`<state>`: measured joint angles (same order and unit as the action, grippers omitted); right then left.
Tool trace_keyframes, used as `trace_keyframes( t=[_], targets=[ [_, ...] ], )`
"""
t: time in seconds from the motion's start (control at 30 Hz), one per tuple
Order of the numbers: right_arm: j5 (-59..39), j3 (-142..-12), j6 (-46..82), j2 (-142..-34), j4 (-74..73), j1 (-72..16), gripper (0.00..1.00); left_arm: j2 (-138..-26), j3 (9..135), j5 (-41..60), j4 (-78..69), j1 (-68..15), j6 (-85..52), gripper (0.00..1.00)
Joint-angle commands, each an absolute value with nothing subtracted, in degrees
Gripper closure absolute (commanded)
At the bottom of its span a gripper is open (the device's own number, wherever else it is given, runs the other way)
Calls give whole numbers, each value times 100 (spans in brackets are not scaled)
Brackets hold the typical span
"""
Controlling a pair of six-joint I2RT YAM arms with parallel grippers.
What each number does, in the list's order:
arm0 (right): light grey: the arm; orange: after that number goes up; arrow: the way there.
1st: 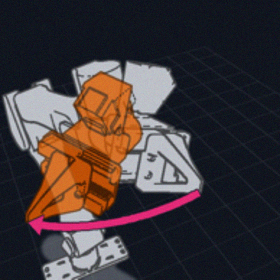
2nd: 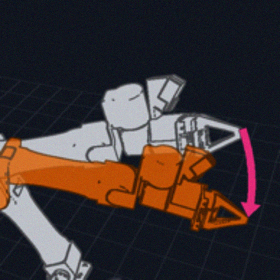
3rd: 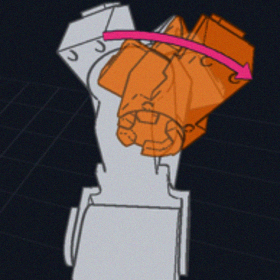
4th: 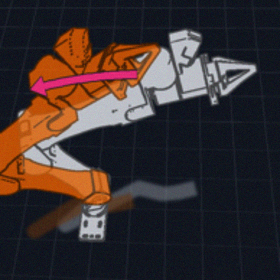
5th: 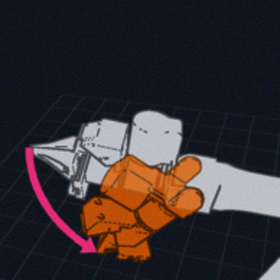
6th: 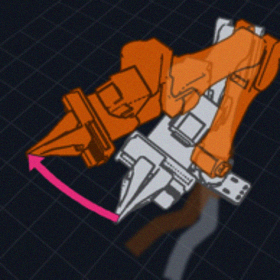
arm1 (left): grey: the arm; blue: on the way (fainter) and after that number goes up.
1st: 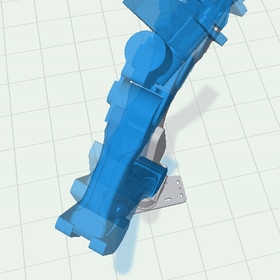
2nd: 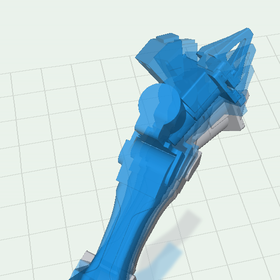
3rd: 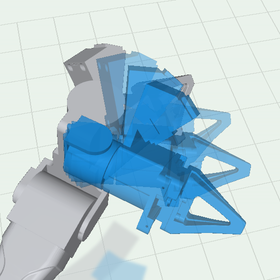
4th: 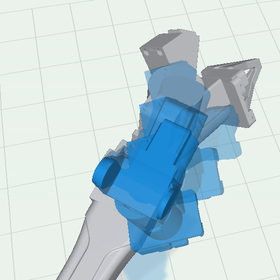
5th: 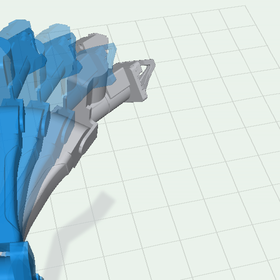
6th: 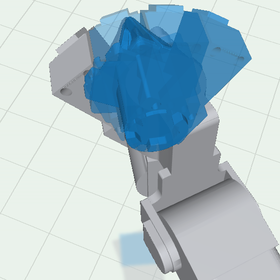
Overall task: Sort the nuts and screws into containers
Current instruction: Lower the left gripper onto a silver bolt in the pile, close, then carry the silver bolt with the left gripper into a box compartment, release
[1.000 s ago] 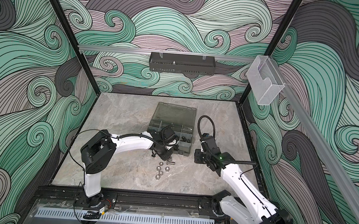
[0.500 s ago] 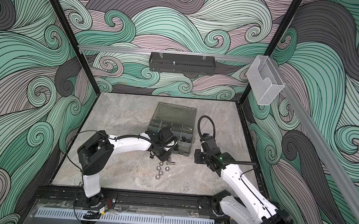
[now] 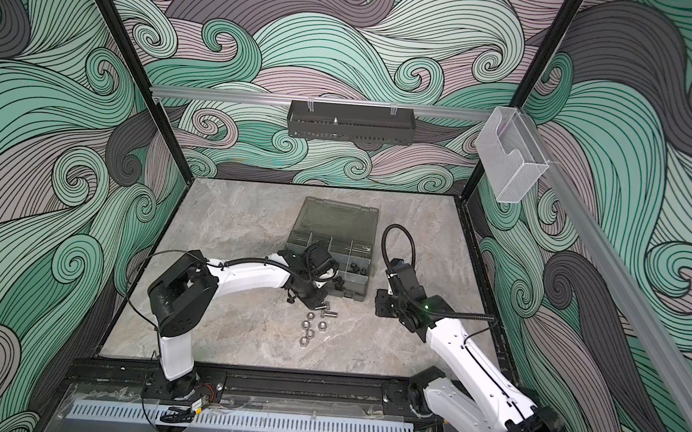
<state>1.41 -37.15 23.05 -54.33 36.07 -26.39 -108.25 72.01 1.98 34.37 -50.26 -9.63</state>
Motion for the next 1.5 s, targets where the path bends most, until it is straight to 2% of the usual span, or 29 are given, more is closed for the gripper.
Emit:
trace_keyframes(
  t=[0.0,0.7,0.87,1.13,1.47],
  targets=[
    [140,-3654,2358,-5353,3667,-2612,56,-10829,7204,249,3630,-5001,-918,63],
    [151,-3597,2393,-5318,3672,-2610,56,-11072,7143,236,3679,-5178,-722,63],
    [153,-3587,2393,-5302,3668,-2610,56,-11165,7213,0,3667,-5174,-789,68],
    [189,-3606,2386,-5243,3697,-2611,56,-10988,7274,-38,3733,-5177,-891,86],
    [185,-3635,2345,-5199,3696,-2595,55,-9945,7556,-40,3709,-4973,-1131,87]
  ],
)
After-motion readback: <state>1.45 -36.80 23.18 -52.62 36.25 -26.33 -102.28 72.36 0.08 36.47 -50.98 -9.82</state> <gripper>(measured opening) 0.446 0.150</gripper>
